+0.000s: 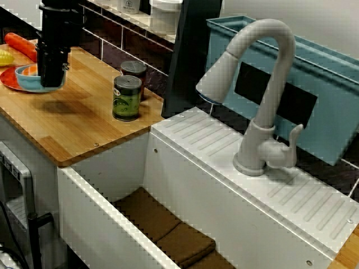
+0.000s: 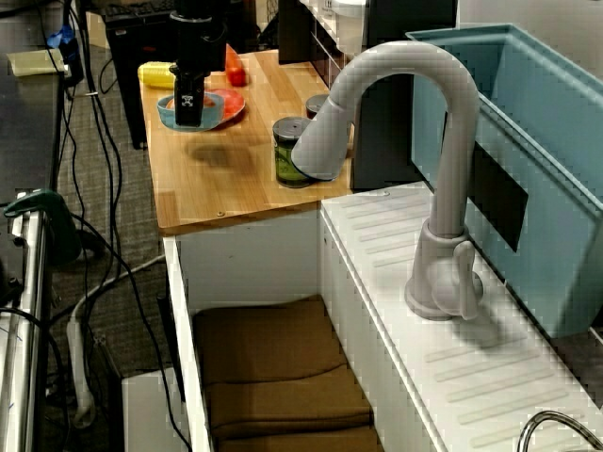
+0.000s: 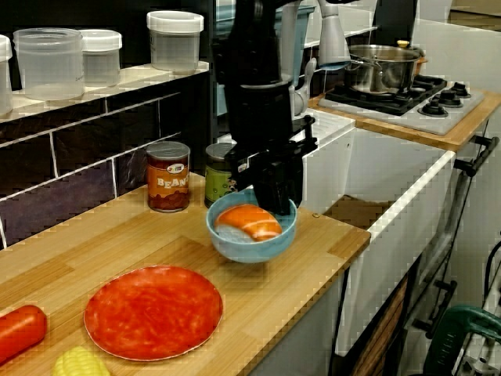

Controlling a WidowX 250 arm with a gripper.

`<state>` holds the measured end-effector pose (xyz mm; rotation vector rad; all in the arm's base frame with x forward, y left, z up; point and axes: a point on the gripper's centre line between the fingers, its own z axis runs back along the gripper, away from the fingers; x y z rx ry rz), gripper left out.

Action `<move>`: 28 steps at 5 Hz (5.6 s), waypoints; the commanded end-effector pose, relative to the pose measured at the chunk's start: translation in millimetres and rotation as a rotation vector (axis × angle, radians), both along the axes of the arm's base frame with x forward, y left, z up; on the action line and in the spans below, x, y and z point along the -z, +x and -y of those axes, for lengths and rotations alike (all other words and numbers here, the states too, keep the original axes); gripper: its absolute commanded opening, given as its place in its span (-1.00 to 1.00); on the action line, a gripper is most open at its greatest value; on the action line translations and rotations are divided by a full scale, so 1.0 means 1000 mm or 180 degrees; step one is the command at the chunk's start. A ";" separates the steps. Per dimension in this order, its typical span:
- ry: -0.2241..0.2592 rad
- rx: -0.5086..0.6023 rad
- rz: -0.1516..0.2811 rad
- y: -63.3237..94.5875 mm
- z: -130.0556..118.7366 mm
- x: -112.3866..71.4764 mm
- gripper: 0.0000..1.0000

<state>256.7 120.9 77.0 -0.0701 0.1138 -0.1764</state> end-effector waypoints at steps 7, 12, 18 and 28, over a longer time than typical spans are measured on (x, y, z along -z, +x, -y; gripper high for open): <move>-0.0063 -0.0046 -0.0031 -0.003 0.004 0.002 1.00; 0.0070 -0.0253 -0.0013 -0.014 -0.072 0.003 1.00; 0.0025 -0.0328 -0.0250 -0.014 -0.103 0.017 -1.00; -0.0571 -0.0487 -0.0395 0.000 0.000 0.046 -1.00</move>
